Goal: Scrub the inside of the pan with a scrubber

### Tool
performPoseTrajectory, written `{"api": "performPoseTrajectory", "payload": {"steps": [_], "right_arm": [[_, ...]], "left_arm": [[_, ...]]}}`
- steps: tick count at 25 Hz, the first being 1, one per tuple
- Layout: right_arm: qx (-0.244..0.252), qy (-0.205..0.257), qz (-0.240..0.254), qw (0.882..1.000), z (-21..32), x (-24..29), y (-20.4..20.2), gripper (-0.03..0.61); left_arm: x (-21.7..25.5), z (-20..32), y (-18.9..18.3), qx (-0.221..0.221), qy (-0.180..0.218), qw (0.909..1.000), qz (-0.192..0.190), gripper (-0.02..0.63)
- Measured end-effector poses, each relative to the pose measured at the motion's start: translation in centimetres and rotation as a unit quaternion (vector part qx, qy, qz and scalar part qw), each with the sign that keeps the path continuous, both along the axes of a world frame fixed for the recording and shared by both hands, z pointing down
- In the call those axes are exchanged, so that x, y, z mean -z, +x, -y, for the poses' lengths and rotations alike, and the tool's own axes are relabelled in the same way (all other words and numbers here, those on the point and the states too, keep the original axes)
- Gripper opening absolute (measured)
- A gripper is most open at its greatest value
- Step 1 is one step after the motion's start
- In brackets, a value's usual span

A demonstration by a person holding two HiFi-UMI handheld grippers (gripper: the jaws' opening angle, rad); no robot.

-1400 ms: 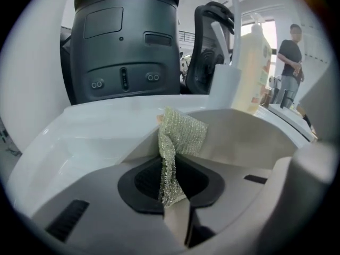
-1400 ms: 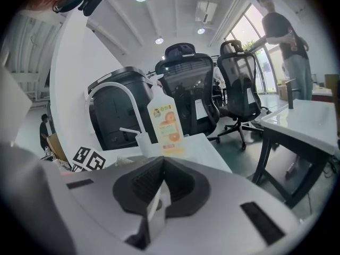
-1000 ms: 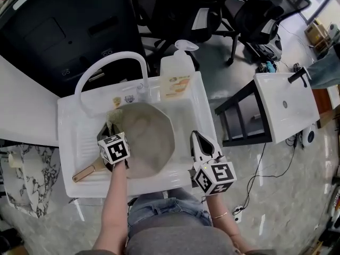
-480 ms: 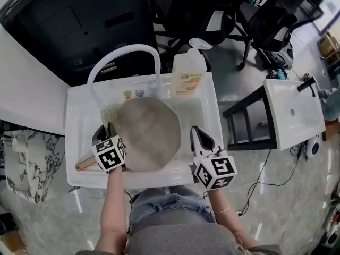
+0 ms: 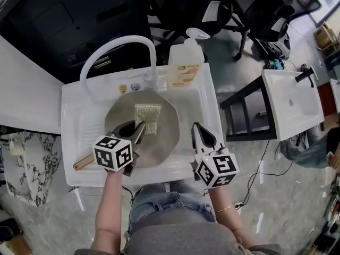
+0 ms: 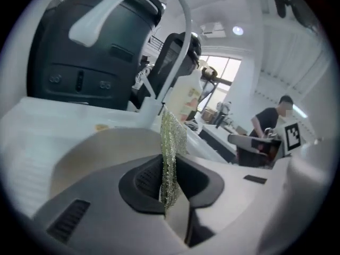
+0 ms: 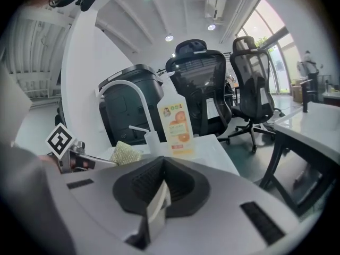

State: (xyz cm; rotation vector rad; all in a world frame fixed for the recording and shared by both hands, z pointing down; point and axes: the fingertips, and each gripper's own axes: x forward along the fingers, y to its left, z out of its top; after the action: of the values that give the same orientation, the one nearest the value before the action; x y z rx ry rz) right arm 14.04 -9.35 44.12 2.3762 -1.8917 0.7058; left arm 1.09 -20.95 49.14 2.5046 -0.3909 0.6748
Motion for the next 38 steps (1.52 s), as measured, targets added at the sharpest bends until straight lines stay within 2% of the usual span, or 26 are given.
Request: {"api": "performPoseTrajectory", "payload": {"steps": [3, 6, 9, 11, 20, 30, 33, 36, 38], "right_arm": [[-0.026, -0.005, 0.001, 1.0, -1.2, -0.3, 0.7, 0.011], [-0.053, -0.011, 0.003, 0.999, -2.6, -0.6, 1.4, 0.011], [-0.079, -0.018, 0.004, 0.997, -3.9, -0.9, 1.9, 0.011], [-0.093, -0.021, 0.005, 0.995, -4.6, -1.0, 2.1, 0.011], [-0.117, -0.033, 0.009, 0.993, -5.2, -1.6, 2.2, 0.011], [-0.096, -0.031, 0.009, 0.995, -2.8, -1.4, 1.1, 0.011], [-0.086, -0.031, 0.008, 0.996, -2.1, -1.4, 0.7, 0.011], [-0.077, -0.031, 0.009, 0.997, -1.5, -1.4, 0.3, 0.011], [-0.071, -0.03, 0.01, 0.997, -1.1, -1.3, 0.1, 0.011]], "left_arm": [[0.2, -2.9, 2.5, -0.079, -0.05, 0.9953, -0.024, 0.067], [-0.3, -5.2, 4.0, -0.146, -0.085, 0.9854, -0.024, 0.066], [-1.9, -6.8, 4.6, -0.187, -0.106, 0.9765, -0.007, 0.066], [-3.3, -7.3, 4.8, -0.201, -0.112, 0.9732, 0.01, 0.066], [-7.7, -6.6, 5.8, -0.179, -0.147, 0.9721, 0.039, 0.066], [-10.4, -6.1, 6.0, -0.149, -0.12, 0.9772, 0.091, 0.066], [-11.8, -5.2, 5.1, -0.141, -0.088, 0.9763, 0.138, 0.066], [-13.3, -4.2, 3.0, -0.141, -0.045, 0.9674, 0.205, 0.066], [-13.6, -3.8, 1.9, -0.141, -0.027, 0.9626, 0.229, 0.066]]}}
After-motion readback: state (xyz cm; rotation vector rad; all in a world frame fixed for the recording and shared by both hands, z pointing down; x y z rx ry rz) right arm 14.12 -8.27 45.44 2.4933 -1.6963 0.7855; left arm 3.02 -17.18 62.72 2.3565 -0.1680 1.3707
